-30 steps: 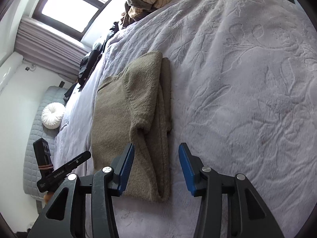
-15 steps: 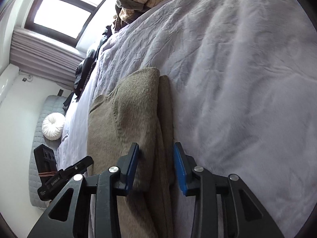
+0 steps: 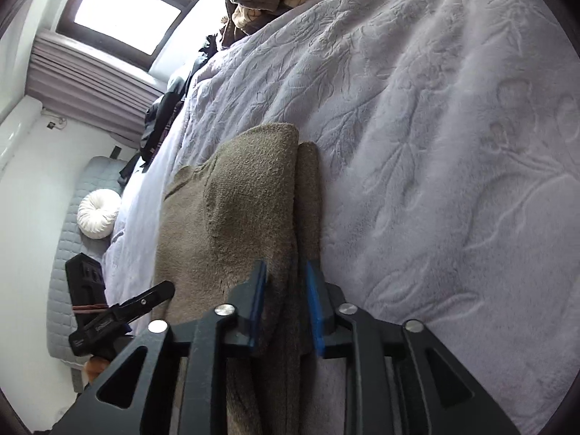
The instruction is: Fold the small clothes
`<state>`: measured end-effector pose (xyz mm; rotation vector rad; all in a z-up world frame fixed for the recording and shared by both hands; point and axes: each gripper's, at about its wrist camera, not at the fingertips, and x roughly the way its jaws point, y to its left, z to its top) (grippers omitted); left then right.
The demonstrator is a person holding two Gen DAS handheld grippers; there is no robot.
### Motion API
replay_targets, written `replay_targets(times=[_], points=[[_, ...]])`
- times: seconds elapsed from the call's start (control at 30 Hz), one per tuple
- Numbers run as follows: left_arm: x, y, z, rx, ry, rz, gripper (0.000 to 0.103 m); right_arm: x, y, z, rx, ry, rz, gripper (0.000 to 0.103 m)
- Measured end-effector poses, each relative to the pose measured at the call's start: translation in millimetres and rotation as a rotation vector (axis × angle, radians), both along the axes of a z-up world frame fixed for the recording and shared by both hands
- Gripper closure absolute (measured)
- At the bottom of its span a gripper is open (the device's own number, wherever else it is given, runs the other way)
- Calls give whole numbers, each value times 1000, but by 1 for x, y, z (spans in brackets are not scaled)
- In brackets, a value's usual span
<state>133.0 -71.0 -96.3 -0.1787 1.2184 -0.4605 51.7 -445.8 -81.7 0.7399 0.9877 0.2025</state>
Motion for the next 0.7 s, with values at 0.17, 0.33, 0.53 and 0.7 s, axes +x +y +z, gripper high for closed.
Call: replay_targets(times=[0.17, 0.33, 0.53, 0.7], points=[[-2, -1, 1, -2, 1, 10, 0, -7, -11, 0, 19, 2, -4, 48], [-3, -2, 0, -2, 1, 4, 0, -2, -12, -13, 54, 30, 2, 48], [-1, 0, -3, -32, 11, -19, 0, 4, -7, -18, 65, 45, 51, 46], [-1, -10, -6, -85, 29, -99, 0, 14, -3, -21, 62, 80, 84, 45]])
